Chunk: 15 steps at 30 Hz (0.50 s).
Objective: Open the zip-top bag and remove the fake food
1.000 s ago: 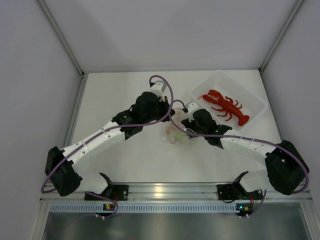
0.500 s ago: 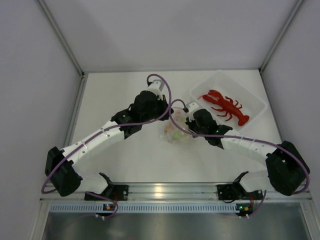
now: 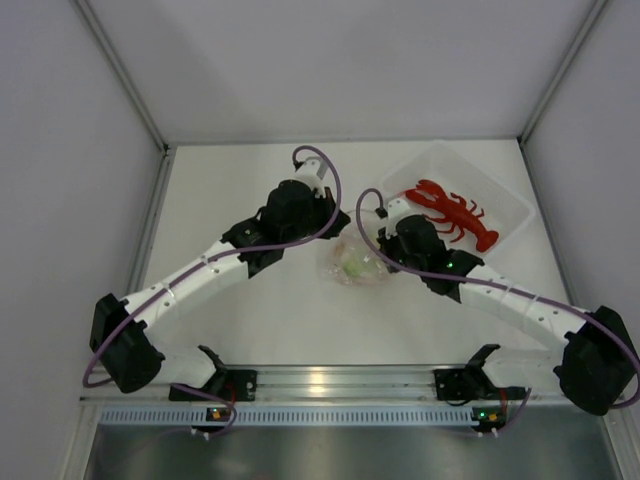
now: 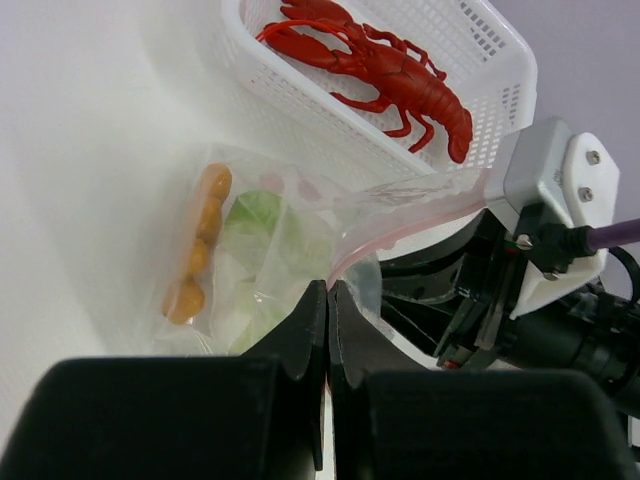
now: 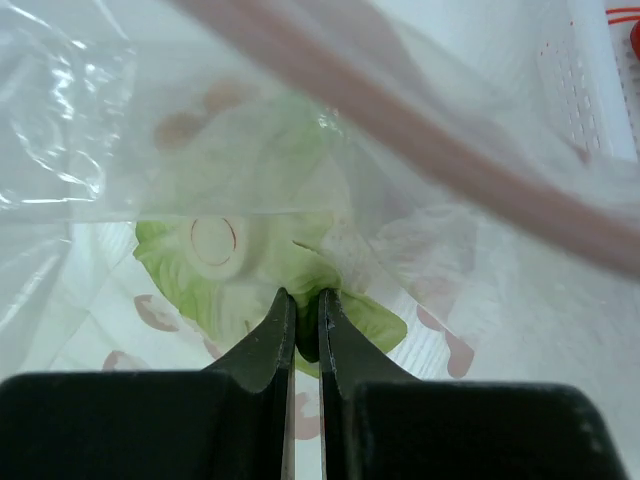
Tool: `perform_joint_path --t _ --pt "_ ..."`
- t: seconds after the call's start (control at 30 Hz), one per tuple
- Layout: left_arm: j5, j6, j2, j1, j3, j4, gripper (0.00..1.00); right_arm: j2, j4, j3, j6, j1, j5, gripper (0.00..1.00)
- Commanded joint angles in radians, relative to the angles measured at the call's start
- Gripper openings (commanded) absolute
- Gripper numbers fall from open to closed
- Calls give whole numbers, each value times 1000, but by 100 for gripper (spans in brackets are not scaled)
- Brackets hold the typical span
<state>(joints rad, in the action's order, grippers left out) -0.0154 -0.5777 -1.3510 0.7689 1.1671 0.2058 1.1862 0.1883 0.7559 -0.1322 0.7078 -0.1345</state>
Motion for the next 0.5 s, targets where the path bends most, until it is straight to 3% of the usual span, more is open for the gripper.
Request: perform_joint_path --t 0.0,0.2,0.47 --pt "-38 7 21 18 3 -69 0 -46 51 109 -38 45 -53 0" --pt "-130 108 42 153 -4 -115 0 -13 123 236 -90 113 -148 0" --pt "-236 147 88 217 -49 -177 0 43 227 329 -205 117 -209 0"
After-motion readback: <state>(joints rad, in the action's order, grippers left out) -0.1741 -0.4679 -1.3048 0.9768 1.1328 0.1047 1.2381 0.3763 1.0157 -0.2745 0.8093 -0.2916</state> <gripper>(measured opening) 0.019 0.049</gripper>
